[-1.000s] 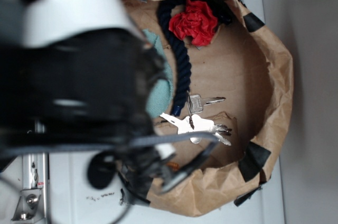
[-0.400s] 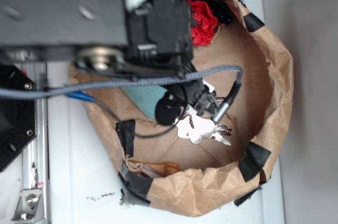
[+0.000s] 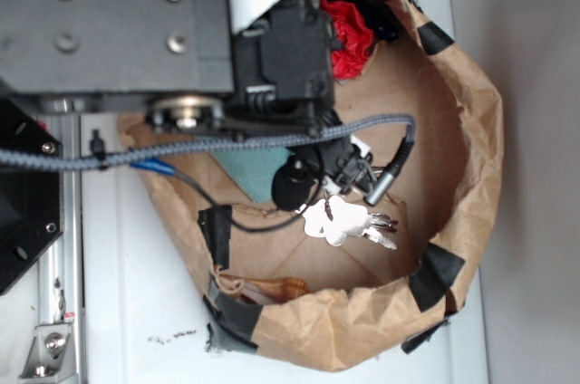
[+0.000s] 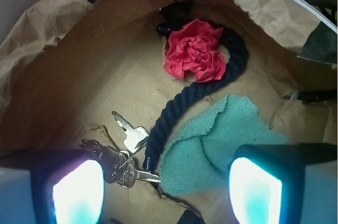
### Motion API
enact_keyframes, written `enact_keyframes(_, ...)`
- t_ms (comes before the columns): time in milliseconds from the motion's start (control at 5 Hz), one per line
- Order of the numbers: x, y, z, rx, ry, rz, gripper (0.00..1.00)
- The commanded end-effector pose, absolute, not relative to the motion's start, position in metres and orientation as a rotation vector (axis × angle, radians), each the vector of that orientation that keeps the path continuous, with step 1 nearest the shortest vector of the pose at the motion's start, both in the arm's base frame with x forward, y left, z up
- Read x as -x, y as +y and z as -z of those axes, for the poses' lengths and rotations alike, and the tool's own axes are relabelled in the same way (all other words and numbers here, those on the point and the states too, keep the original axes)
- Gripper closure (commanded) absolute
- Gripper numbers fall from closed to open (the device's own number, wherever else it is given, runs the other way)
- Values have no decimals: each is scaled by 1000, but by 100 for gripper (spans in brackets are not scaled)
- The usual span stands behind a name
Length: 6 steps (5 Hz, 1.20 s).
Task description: Grab the silver keys.
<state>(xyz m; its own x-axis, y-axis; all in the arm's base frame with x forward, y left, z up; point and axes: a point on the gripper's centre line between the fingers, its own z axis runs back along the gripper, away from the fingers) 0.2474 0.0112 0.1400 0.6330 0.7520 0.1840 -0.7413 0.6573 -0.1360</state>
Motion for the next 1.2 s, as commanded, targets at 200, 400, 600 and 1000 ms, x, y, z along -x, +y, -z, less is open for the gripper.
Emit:
enact_keyframes(200,-250,24,-150,58,-270,-878,0)
enact_keyframes(400,-254,10,-136,87,-288,-927,0)
enact_keyframes(600,-255,-8,-129,190,-304,-998,0)
enact_keyframes(1000,-275,-17,-109,240,-191,-1092,0)
